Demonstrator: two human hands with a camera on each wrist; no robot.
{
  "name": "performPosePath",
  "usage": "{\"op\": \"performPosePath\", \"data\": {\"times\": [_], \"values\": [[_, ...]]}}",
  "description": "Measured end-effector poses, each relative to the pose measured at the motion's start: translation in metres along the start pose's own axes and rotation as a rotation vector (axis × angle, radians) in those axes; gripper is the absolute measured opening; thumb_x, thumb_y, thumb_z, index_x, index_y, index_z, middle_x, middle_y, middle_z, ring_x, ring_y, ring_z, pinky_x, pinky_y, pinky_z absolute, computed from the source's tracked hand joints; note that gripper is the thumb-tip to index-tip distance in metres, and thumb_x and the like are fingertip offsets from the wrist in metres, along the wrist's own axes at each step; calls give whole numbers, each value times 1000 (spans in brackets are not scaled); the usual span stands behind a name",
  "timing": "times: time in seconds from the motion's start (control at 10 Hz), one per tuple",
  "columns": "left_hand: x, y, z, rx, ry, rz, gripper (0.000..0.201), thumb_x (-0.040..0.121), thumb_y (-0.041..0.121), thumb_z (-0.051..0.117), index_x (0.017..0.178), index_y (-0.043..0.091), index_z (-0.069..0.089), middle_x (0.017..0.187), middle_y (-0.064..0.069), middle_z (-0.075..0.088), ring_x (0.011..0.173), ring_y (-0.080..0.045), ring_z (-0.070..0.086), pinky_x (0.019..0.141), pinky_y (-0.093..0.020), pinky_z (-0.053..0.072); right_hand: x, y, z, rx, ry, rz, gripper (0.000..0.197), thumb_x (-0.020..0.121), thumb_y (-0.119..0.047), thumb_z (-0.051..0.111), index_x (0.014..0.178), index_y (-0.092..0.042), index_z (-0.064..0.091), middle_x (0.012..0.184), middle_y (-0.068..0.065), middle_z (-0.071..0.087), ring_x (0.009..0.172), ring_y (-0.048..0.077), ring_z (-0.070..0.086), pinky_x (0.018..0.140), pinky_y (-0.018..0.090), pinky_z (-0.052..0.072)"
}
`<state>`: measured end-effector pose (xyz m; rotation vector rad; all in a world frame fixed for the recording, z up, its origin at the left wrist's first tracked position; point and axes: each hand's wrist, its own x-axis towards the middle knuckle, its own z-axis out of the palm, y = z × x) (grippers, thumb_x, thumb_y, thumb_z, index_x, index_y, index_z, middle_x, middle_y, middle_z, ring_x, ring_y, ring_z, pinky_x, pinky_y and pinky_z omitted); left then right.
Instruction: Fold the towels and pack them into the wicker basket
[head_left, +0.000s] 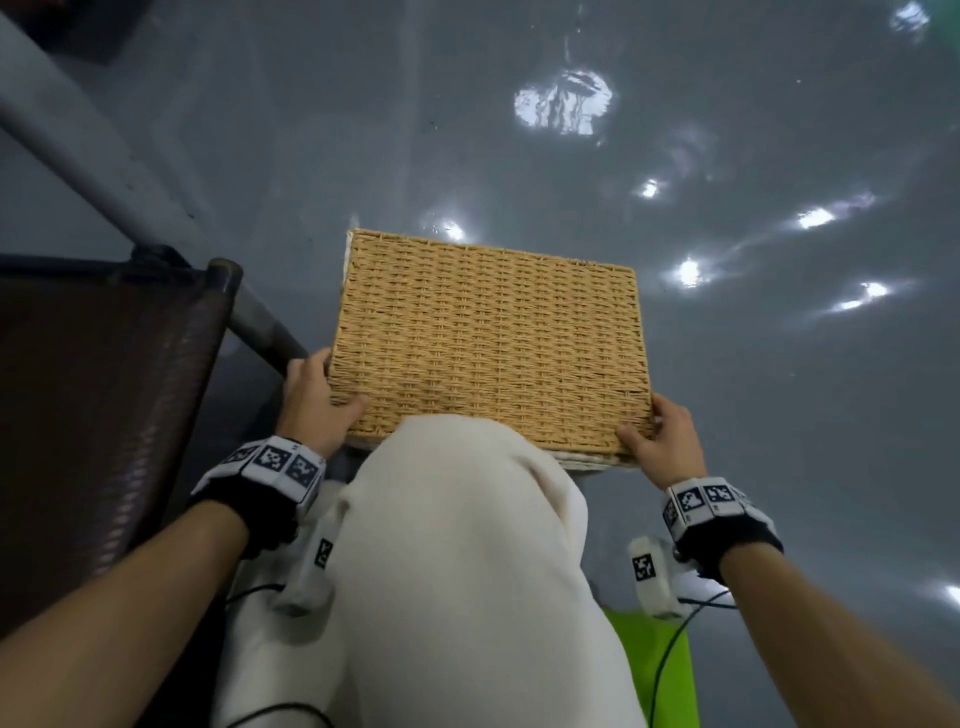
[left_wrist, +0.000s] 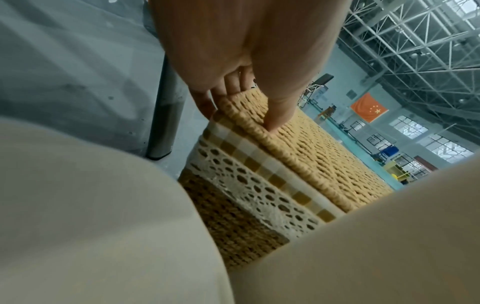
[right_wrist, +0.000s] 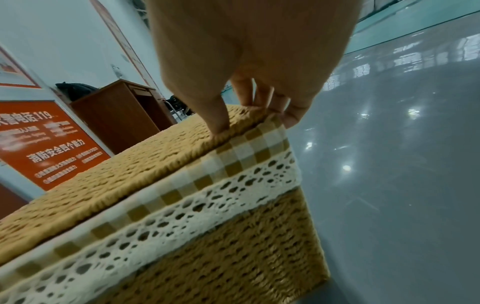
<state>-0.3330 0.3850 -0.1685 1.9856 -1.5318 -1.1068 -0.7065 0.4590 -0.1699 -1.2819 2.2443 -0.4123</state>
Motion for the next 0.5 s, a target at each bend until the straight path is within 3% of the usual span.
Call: {"op": "performPosePath", "data": {"times": [0.1,0.2,0.3,0.4,0.5], "values": [[2,-1,1,27,-4,-2,64,77,15,74,133,10,43,125,-11,39,110,-24,49,96,-35,39,4,-4,1,-51,-8,42,52,82,-19,72,128,-5,51,126,15,49,115,30,51,102,38,39],[5,-3,-5,10,-29,-19,64,75,15,77,131,12,46,124,-9,43,107,-22,52,96,-37,44,13,-12,-4,-121,-72,115,55,80,-19,74,127,-2,50,127,17,50,117,31,50,104,40,41],[2,9,-20,9,-94,-84,59,76,17,74,129,12,49,121,-9,49,105,-24,56,96,-42,47,14,-30,-17,-323,-200,194,58,82,-27,71,127,1,48,129,20,48,120,33,46,106,42,39],[-5,33,-56,-8,-113,-127,50,81,17,71,126,8,52,114,-11,59,98,-23,58,90,-34,47,10,-76,-35,-398,-271,149,57,88,-22,61,136,-1,39,139,21,37,128,36,38,107,42,35],[-38,67,-121,-93,8,-140,29,83,14,67,112,12,62,100,-7,67,92,-20,61,85,-25,44,-6,-157,-75,-297,-348,-56,46,89,-24,62,131,-10,49,129,12,52,114,26,53,97,37,45]]}}
